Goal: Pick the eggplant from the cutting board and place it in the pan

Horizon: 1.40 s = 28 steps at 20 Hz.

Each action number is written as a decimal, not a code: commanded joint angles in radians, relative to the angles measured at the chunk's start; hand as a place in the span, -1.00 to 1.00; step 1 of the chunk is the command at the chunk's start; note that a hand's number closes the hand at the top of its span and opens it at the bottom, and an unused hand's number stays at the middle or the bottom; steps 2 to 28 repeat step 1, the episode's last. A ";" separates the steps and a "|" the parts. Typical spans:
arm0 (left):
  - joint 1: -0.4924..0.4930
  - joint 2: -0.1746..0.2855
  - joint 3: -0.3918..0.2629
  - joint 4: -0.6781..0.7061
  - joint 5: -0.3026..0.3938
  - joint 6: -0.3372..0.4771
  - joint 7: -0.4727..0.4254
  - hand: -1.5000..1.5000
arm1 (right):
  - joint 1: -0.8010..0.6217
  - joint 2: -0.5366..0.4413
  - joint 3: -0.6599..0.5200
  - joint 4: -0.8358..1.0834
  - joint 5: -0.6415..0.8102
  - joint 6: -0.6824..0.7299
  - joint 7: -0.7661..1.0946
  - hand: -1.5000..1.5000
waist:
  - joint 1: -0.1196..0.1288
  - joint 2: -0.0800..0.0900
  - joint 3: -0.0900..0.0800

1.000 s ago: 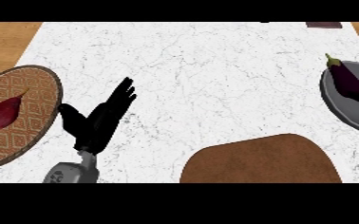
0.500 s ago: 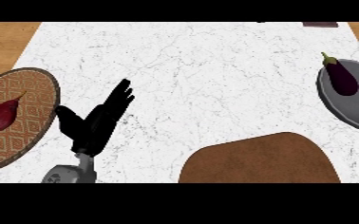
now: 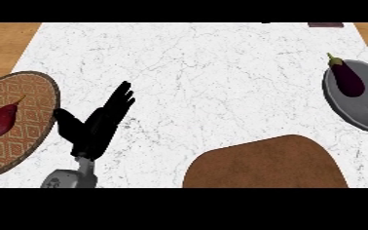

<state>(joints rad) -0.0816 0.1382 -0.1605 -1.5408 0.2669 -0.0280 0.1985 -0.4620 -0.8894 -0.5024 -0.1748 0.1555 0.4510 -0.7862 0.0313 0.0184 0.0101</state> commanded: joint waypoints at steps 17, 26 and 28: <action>-0.012 0.008 0.008 0.007 -0.003 -0.004 0.004 0.00 | 0.028 -0.018 0.006 -0.008 0.000 0.159 -0.111 -1.00 | -0.003 -0.002 0.000; -0.012 0.008 0.008 0.007 -0.003 -0.004 0.004 0.00 | 0.028 -0.018 0.006 -0.008 0.000 0.159 -0.111 -1.00 | -0.003 -0.002 0.000; -0.012 0.008 0.008 0.007 -0.003 -0.004 0.004 0.00 | 0.028 -0.018 0.006 -0.008 0.000 0.159 -0.111 -1.00 | -0.003 -0.002 0.000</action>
